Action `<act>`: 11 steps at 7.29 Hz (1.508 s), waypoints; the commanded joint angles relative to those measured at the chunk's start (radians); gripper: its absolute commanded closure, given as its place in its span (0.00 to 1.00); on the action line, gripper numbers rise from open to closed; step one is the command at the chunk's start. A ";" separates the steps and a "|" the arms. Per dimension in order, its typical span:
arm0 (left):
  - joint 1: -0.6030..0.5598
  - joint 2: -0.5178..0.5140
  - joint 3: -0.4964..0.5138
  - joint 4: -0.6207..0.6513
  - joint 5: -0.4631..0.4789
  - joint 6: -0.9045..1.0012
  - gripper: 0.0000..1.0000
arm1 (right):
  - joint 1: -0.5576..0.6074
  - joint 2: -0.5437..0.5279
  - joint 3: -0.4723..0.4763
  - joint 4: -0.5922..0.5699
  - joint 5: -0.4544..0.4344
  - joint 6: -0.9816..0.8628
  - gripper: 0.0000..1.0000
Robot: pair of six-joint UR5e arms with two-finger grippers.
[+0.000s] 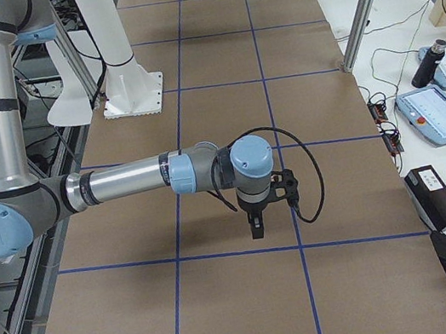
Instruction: Transfer and stack yellow cup on green cup
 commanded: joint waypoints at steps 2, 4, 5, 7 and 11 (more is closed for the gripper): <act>0.000 0.000 0.003 0.000 0.000 0.000 0.00 | 0.000 0.008 0.000 0.002 0.000 0.002 0.00; 0.000 0.000 0.003 0.000 0.000 -0.002 0.00 | 0.000 0.008 0.002 0.002 0.000 0.000 0.00; 0.000 -0.001 0.003 0.002 0.000 -0.004 0.00 | 0.000 0.008 0.000 0.002 -0.002 0.000 0.00; 0.000 -0.004 0.001 0.009 0.003 -0.014 0.00 | 0.000 0.006 0.003 0.002 0.000 -0.005 0.00; 0.178 0.031 -0.077 0.012 0.252 -0.372 0.00 | 0.000 0.001 0.040 0.003 0.003 0.003 0.00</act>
